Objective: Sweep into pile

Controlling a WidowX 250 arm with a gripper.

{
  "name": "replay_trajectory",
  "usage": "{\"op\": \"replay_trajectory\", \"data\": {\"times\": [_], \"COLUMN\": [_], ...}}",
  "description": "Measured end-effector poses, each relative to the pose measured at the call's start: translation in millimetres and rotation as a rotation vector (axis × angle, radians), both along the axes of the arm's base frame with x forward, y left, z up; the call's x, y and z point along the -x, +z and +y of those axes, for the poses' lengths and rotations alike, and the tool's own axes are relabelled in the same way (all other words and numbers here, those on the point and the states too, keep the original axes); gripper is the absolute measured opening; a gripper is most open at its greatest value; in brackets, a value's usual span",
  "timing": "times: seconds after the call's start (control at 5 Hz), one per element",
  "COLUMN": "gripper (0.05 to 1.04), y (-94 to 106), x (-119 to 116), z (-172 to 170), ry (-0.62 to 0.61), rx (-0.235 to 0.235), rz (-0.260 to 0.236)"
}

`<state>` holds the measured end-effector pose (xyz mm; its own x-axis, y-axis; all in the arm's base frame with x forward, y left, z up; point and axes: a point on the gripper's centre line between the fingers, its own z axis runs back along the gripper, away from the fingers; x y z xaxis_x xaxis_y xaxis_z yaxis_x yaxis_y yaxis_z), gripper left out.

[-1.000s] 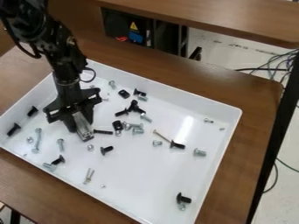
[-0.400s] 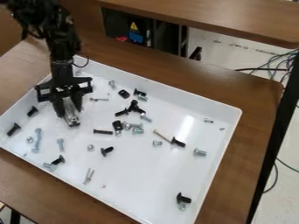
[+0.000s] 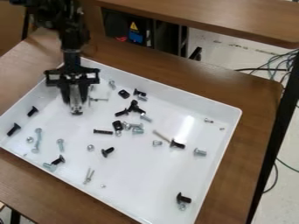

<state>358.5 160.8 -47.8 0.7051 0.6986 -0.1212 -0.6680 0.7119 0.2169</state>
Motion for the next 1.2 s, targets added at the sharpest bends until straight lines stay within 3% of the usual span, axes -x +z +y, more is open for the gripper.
{"op": "replay_trajectory", "data": {"times": [0.4, 0.6, 0.8, 1.0, 1.2], "gripper": [0.373, 0.372, 0.372, 0.372, 0.372], "y": [0.5, -2.8, -5.9, -4.9, -5.8], "x": [-5.9, -6.6, -0.4, 4.3, 22.8], "z": [12.3, -10.8, -43.6, -106.3, -150.3], "ry": [-0.439, -0.679, -0.816, -0.96, -1.03], "rx": [-0.055, -0.035, -0.016, 0.023, 0.102], "rz": [0.132, 0.111, 0.095, 0.073, 0.032]}}
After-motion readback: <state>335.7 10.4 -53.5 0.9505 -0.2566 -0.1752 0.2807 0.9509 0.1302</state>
